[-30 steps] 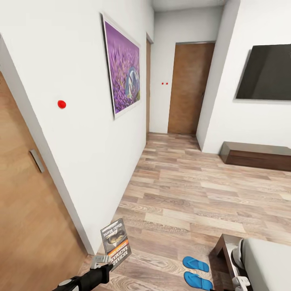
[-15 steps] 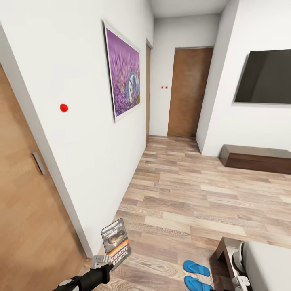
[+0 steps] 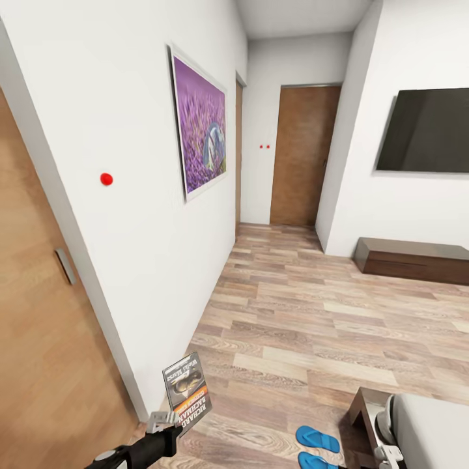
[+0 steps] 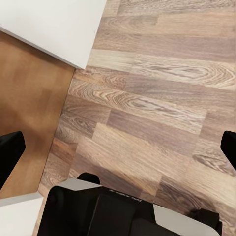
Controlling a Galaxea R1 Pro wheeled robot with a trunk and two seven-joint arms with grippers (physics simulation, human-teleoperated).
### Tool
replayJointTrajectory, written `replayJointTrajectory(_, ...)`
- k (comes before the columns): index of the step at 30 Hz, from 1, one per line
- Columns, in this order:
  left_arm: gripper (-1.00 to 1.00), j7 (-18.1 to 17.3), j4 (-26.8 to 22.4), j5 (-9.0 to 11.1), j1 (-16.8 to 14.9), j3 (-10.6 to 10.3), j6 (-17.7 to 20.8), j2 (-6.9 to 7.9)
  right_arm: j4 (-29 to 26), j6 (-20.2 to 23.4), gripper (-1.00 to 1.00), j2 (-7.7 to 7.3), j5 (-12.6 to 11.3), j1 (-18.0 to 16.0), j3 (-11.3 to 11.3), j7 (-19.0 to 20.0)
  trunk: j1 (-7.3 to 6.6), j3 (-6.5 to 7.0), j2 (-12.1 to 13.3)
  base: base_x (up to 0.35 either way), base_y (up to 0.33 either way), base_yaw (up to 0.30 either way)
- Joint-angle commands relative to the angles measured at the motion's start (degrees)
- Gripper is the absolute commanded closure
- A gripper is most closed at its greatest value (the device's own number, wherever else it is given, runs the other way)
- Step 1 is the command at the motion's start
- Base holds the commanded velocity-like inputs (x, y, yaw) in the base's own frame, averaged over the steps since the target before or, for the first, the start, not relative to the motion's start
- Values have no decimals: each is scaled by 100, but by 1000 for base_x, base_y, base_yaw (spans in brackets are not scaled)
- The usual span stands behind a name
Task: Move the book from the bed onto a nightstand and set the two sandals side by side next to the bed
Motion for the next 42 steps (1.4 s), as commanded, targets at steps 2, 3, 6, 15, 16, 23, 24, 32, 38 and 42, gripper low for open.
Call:
replayJointTrajectory(2,100,-24,9,19,-6,3,-13,1,-2,52,-100,-4,-58,-4,22,14,4,5,-12,0,0,0)
replayJointTrajectory(3,100,-23,9,19,-6,3,-13,1,-2,52,-100,-4,-58,-4,22,14,4,15,-12,0,0,0)
replayJointTrajectory(6,100,-23,9,19,-6,1,-13,1,-2,52,-100,-4,-59,-4,22,14,4,42,-12,0,0,0)
replayJointTrajectory(15,100,-24,9,19,-6,2,-13,1,-2,52,-100,-4,-58,-4,22,14,4,125,-12,0,0,0)
replayJointTrajectory(16,100,-23,9,19,-6,2,-13,1,-2,52,-100,-4,-58,-4,22,14,4,134,-12,0,0,0)
replayJointTrajectory(23,100,-24,9,19,-6,2,-13,1,-2,52,-100,-4,-58,-4,22,14,4,199,-12,0,0,0)
replayJointTrajectory(24,100,-23,9,19,-6,2,-13,1,-2,52,-100,-4,-58,-4,22,14,4,208,-12,0,0,0)
replayJointTrajectory(32,100,-23,9,19,-6,3,-13,1,-2,52,-100,-4,-58,-4,22,14,4,275,-12,0,0,0)
replayJointTrajectory(38,100,-23,9,19,-6,-1,-13,1,-2,52,-100,-4,-58,-4,22,14,4,282,-12,0,0,0)
replayJointTrajectory(42,100,-23,9,19,-6,-1,-13,1,-2,52,-100,-4,-58,-4,22,14,4,282,-12,0,0,0)
